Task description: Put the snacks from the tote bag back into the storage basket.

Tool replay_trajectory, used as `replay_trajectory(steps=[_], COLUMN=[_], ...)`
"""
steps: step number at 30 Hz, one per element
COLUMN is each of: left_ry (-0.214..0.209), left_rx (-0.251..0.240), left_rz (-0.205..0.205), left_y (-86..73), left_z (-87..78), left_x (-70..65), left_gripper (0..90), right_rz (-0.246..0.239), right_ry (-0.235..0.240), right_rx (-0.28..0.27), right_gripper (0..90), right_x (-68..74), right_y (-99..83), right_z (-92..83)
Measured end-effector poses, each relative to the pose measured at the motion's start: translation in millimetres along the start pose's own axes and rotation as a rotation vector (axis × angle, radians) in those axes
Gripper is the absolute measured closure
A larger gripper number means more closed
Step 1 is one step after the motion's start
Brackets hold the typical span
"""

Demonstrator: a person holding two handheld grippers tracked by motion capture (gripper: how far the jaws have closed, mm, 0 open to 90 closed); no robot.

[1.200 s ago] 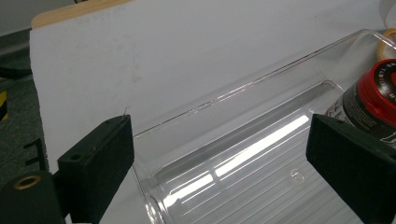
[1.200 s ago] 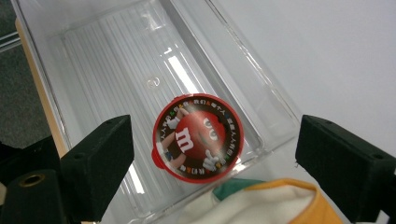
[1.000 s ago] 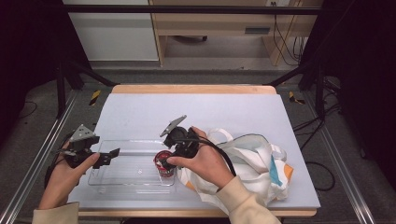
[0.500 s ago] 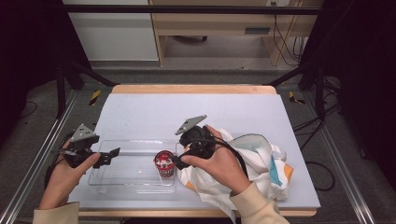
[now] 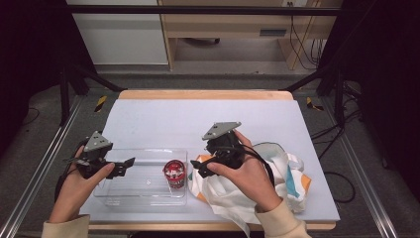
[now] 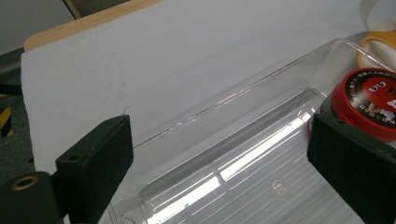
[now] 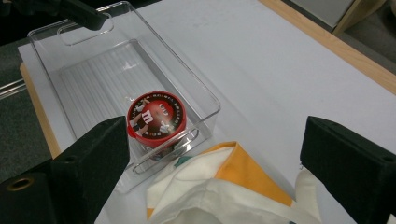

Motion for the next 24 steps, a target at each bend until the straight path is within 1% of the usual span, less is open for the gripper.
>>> replay_trajectory(steps=[7, 9, 10, 12, 14, 16, 18, 19, 24], left_ry=[-0.004, -0.008, -0.003, -0.006, -0.006, -0.007, -0.005, -0.005, -0.008], left_rx=[0.011, 0.017, 0.017, 0.02, 0.019, 0.019, 0.02, 0.02, 0.02], left_rz=[0.007, 0.014, 0.014, 0.018, 0.019, 0.018, 0.017, 0.017, 0.012], left_y=[-0.4, -0.5, -0.3, -0.3, -0.3, -0.4, -0.5, -0.6, -1.3], left_z=[3.9, 4.4, 4.8, 5.7, 6.1, 6.2, 6.1, 6.2, 7.4], left_x=[-3.8, -4.7, -5.3, -6.5, -7.1, -7.3, -7.1, -6.9, -7.0], left_gripper=[7.3, 7.2, 7.2, 7.2, 7.1, 7.1, 7.1, 7.1, 7.1], right_rz=[0.023, 0.034, 0.039, 0.059, 0.078, 0.092, 0.101, 0.108, 0.129], right_ry=[-0.034, -0.053, -0.06, -0.07, -0.096, -0.108, -0.113, -0.127, -0.155], right_rx=[-0.037, -0.044, -0.047, -0.062, -0.075, -0.085, -0.09, -0.093, -0.104], right_gripper=[8.0, 8.0, 8.0, 8.0, 7.9, 7.8, 7.8, 7.7, 7.2], right_x=[-10.7, -14.3, -15.7, -18.5, -22.1, -24.5, -25.6, -28.0, -34.7], right_y=[-7.8, -11.1, -13.6, -19.8, -27.3, -33.1, -35.6, -40.3, -49.3], right_z=[-19.3, -25.0, -27.7, -32.4, -37.3, -41.4, -43.0, -46.7, -54.7])
Point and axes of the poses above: each handheld gripper's, and its own axes: z roughly forward along the jaws, y roughly out of its top, x roughly to its left, the point moved 4 cm from there along z, roughly forward along the jaws, and after that the axes turned 6 degrees about -z, right-handed, at the moved point
